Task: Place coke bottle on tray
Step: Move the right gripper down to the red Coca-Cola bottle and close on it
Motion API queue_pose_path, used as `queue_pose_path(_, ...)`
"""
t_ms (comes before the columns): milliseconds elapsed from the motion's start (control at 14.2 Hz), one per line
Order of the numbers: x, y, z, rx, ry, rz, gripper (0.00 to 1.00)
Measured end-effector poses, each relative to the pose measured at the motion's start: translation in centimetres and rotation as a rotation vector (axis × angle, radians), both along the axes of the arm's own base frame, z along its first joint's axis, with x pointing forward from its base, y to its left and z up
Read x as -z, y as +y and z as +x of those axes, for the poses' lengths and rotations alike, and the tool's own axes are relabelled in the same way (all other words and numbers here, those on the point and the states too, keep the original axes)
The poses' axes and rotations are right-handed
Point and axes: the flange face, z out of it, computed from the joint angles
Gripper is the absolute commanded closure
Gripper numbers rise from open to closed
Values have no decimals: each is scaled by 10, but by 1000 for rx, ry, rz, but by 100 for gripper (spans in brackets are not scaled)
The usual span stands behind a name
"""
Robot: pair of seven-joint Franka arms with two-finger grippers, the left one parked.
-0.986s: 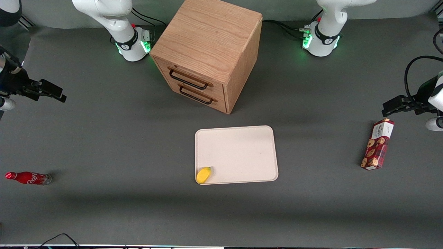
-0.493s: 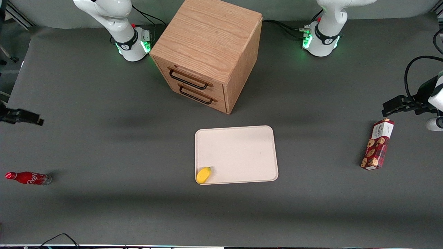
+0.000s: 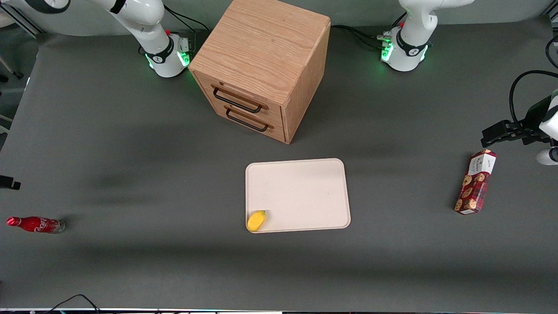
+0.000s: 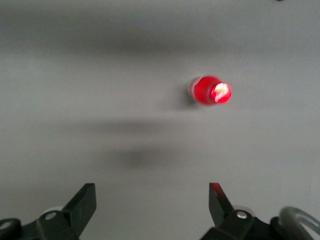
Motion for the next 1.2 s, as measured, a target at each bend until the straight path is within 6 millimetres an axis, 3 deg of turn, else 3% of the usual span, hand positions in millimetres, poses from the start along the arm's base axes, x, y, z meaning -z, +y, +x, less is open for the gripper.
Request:
queue_pose_path(211,55,-36,10,-8,-34,-9,0)
queue_pose_path(423,81,-62,12,-27,-75,-23,0)
queue_pose_path(986,127,-66,35,-36,-156,-42,0)
queue_pose_path(1197,130,-66,35,-30,-154,-40,1)
